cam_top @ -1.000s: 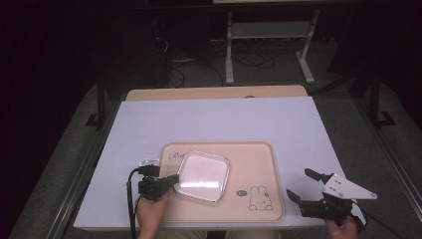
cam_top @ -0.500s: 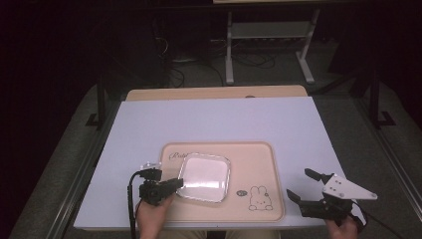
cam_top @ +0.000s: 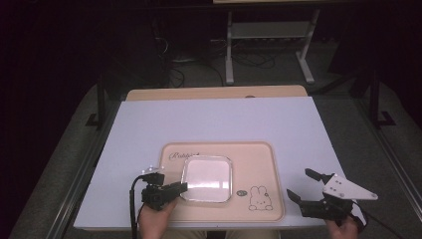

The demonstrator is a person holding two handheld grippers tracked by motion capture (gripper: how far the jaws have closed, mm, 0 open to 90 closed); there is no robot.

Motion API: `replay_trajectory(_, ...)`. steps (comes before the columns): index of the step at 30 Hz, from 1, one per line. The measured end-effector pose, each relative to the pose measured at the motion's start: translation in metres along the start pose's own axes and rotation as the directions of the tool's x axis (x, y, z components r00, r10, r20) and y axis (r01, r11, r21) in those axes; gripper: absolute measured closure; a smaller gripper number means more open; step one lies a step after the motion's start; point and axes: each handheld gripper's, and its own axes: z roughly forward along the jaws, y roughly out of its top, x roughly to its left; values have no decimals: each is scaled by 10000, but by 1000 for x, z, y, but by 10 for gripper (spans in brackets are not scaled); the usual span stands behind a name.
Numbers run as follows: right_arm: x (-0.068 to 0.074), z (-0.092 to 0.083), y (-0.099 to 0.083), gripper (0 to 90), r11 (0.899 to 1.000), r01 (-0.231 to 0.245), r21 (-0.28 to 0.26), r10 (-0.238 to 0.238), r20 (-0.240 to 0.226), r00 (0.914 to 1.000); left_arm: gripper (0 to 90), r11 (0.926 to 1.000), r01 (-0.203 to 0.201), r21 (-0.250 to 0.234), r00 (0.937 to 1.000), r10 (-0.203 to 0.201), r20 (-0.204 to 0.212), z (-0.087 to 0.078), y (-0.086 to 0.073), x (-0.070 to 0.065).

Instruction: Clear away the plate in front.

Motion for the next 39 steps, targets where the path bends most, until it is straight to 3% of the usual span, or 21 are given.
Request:
replay_trajectory(7,0,0,0,131,10000,3,20,-3,36,10000,679,9996,-259,108,9997,258,31,2,-5,-3)
replay_trajectory(23,0,0,0,131,10000,-14,68,14,128,9999,679,9993,-343,130,9992,340,187,1,-6,-5)
replay_trajectory(28,1,0,0,131,10000,-7,92,6,167,9999,664,9992,-387,-60,9989,388,244,-3,-7,-5)
replay_trajectory(33,0,0,0,131,10000,-30,79,29,194,9998,645,9981,-600,-153,9979,603,229,-8,-7,-5)
replay_trajectory(39,-1,0,-1,131,9999,-80,116,77,242,9997,624,9928,-1171,-235,9931,1173,87,-11,-5,-6)
